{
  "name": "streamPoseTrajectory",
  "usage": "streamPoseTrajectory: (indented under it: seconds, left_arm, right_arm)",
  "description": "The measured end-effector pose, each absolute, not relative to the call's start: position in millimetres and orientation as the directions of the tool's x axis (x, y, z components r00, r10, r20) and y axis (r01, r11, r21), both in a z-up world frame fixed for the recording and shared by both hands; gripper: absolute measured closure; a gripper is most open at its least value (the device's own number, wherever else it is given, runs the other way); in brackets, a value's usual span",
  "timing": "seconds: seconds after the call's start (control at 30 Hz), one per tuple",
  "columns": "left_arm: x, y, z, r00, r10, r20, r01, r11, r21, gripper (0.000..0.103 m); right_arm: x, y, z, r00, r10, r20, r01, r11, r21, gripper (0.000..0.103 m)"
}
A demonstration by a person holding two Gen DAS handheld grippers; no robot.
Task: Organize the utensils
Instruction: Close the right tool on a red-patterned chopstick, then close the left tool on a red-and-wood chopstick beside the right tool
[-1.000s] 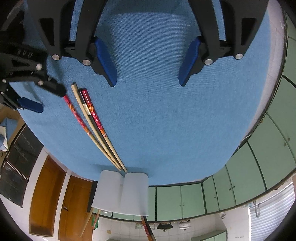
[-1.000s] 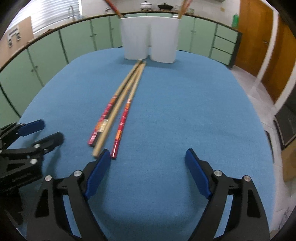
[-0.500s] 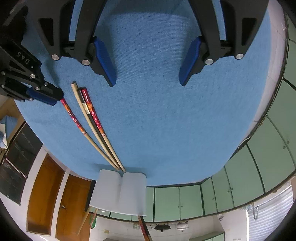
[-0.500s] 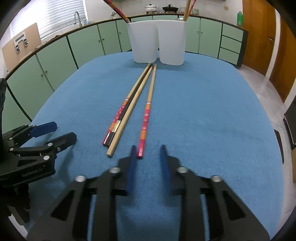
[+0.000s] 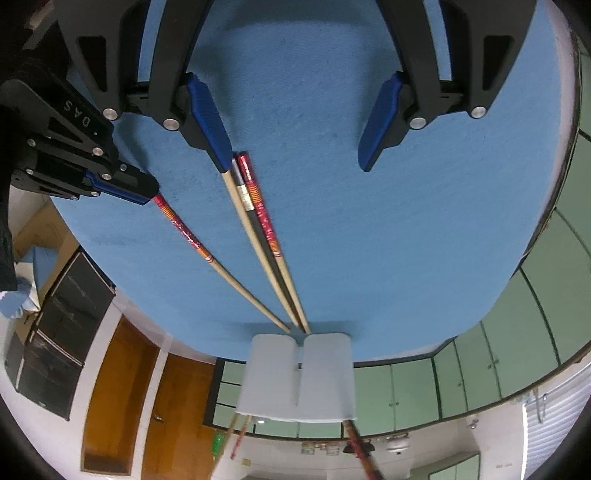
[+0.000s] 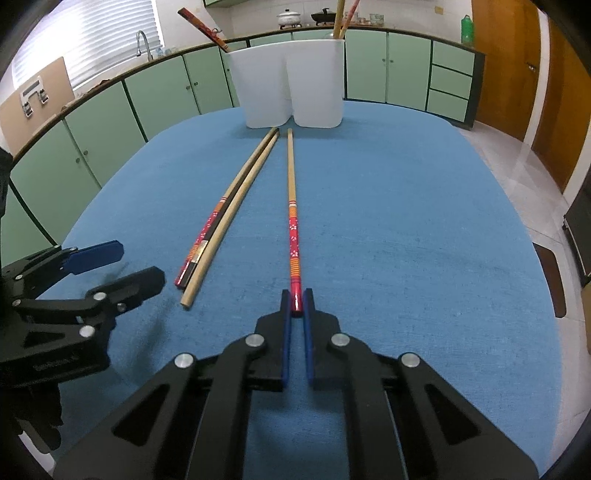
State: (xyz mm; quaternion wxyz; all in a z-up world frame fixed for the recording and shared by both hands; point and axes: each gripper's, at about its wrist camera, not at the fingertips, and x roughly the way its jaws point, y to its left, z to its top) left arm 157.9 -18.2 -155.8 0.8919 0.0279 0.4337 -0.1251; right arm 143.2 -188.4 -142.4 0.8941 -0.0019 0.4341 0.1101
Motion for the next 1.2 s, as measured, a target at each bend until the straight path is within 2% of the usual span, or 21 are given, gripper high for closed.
streamPoseTrajectory:
  seconds: [0.3, 0.77, 0.87, 0.93, 0.97, 1.13, 1.2]
  left_arm:
    - [164, -18, -166, 0.592, -0.126, -0.796, 0.227, 0.974, 0.014, 0.030]
    - [159, 0, -163, 0.600, -0.116, -0.791, 0.190, 0.982, 0.000, 0.032]
    - [160, -4, -164, 0.604, -0.127, -0.787, 0.202, 0.979, -0.004, 0.041]
    - [160, -7, -164, 0.605, -0.138, -0.784, 0.209, 0.978, -0.010, 0.056]
    - [160, -9, -164, 0.605, -0.146, -0.783, 0.215, 0.977, -0.016, 0.059]
    - [160, -17, -163, 0.606, -0.172, -0.777, 0.238, 0.971, -0.029, 0.095]
    - [159, -20, -163, 0.608, -0.169, -0.776, 0.239, 0.971, -0.024, 0.097]
  right_arm:
    - [142, -188, -143, 0.598, 0.200, -0.776, -0.198, 0.975, 0.099, 0.098]
    - [140, -192, -141, 0.597, 0.196, -0.778, -0.199, 0.976, 0.093, 0.097]
    - [141, -192, -142, 0.597, 0.195, -0.778, -0.200, 0.975, 0.091, 0.097]
    - [141, -192, -142, 0.598, 0.192, -0.778, -0.201, 0.976, 0.086, 0.096]
    - [141, -192, -142, 0.599, 0.191, -0.778, -0.202, 0.976, 0.085, 0.096]
    - [141, -194, -142, 0.599, 0.198, -0.776, -0.202, 0.975, 0.092, 0.097]
    - [140, -194, -142, 0.600, 0.200, -0.775, -0.202, 0.975, 0.095, 0.097]
